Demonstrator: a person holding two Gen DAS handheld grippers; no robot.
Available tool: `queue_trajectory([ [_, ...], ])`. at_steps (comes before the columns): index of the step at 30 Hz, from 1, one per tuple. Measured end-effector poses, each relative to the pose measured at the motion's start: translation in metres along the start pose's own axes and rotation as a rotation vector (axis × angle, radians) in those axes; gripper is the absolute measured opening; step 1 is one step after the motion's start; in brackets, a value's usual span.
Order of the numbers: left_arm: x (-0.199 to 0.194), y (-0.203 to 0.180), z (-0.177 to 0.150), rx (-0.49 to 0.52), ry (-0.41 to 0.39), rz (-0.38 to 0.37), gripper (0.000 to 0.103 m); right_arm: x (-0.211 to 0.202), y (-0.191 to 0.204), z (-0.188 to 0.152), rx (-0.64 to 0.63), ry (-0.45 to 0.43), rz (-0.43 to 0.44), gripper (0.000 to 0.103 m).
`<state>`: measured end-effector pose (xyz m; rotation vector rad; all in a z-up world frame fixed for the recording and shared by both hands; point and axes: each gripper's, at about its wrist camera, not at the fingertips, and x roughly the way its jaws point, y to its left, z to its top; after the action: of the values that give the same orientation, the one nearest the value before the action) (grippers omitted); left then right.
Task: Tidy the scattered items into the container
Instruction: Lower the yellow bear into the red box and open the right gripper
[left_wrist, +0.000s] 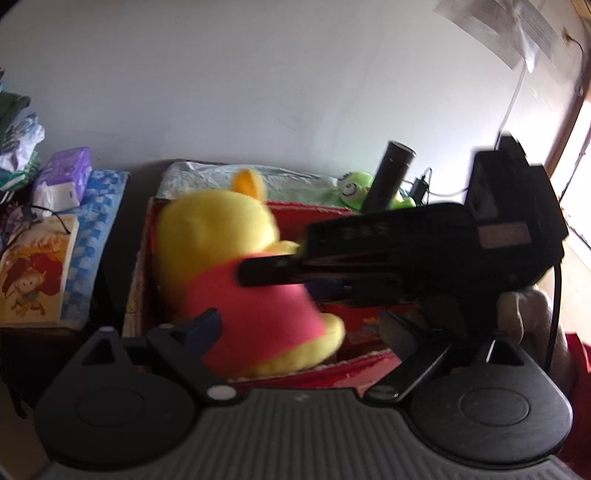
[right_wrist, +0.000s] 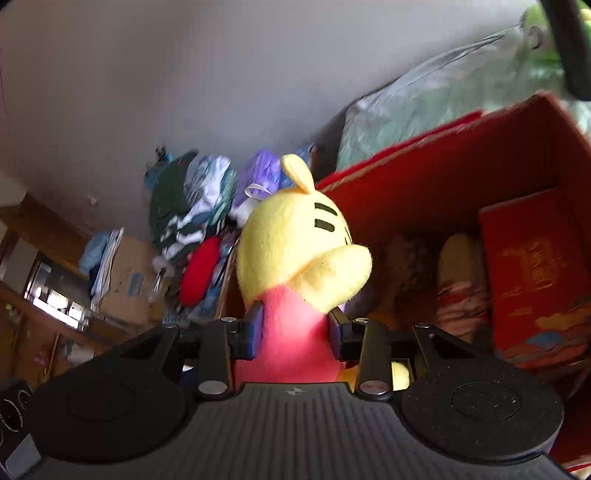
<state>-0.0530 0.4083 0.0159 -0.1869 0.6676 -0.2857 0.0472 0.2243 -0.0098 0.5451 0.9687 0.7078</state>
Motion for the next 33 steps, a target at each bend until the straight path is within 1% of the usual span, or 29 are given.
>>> queue_trajectory([
  [1, -0.001, 0.000, -0.001, 0.008, -0.005, 0.011, 0.088, 0.005, 0.004, -0.001, -0.014, 0.017, 0.013, 0.039],
  [2, 0.000, 0.003, -0.001, 0.005, 0.007, 0.008, 0.087, 0.007, 0.006, -0.002, -0.033, 0.023, 0.010, 0.041],
  [5, 0.006, 0.014, -0.002, -0.026, 0.041, 0.015, 0.086, 0.013, 0.000, 0.003, -0.016, 0.073, 0.040, 0.049],
  [7, 0.013, 0.016, -0.005, -0.023, 0.073, 0.057, 0.083, 0.012, -0.005, 0.003, 0.005, 0.088, 0.038, 0.049],
  [10, 0.019, 0.014, -0.008, -0.006, 0.078, 0.083, 0.083, 0.002, -0.013, 0.003, 0.036, 0.080, 0.069, 0.049],
  [12, 0.020, 0.014, -0.009, -0.005, 0.080, 0.079, 0.083, -0.009, -0.016, 0.003, 0.038, 0.066, 0.078, 0.049],
  [14, 0.018, 0.016, -0.008, -0.018, 0.083, 0.061, 0.081, -0.021, -0.020, 0.003, 0.046, 0.040, 0.071, 0.049],
  [16, 0.011, 0.015, -0.005, -0.031, 0.072, 0.033, 0.079, -0.025, -0.022, 0.004, 0.070, 0.021, 0.067, 0.046],
  [18, 0.004, 0.013, -0.002, -0.027, 0.048, 0.005, 0.079, -0.027, -0.025, 0.004, 0.092, 0.018, 0.071, 0.035],
  [19, 0.002, 0.011, -0.001, -0.022, 0.040, -0.012, 0.079, -0.027, -0.026, 0.004, 0.100, 0.022, 0.077, 0.032],
  [20, 0.002, 0.009, 0.000, -0.016, 0.037, -0.031, 0.079, -0.025, -0.027, 0.004, 0.108, 0.030, 0.080, 0.027],
  [22, 0.005, 0.004, 0.000, 0.001, 0.050, -0.053, 0.079, -0.018, -0.029, 0.004, 0.123, 0.057, 0.062, 0.023],
  [24, 0.012, -0.001, -0.003, 0.022, 0.075, -0.054, 0.079, -0.009, -0.029, 0.003, 0.139, 0.088, 0.066, 0.018],
  [26, 0.018, -0.006, -0.007, 0.042, 0.108, -0.044, 0.079, 0.003, -0.033, 0.002, 0.179, 0.146, 0.121, 0.016],
  [27, 0.020, -0.008, -0.008, 0.053, 0.117, -0.036, 0.079, 0.009, -0.033, 0.001, 0.196, 0.169, 0.145, 0.014],
  [28, 0.020, -0.009, -0.009, 0.064, 0.120, -0.026, 0.078, 0.014, -0.031, 0.001, 0.197, 0.185, 0.157, 0.013],
  [30, 0.019, -0.006, -0.009, 0.066, 0.121, -0.002, 0.079, 0.025, -0.024, 0.001, 0.159, 0.216, 0.164, 0.012],
  [31, 0.019, -0.003, -0.008, 0.054, 0.123, 0.009, 0.085, 0.031, -0.023, 0.001, 0.149, 0.235, 0.164, 0.011],
  [33, 0.019, 0.004, -0.008, 0.023, 0.122, 0.005, 0.083, 0.039, -0.024, 0.002, 0.162, 0.259, 0.146, 0.010],
])
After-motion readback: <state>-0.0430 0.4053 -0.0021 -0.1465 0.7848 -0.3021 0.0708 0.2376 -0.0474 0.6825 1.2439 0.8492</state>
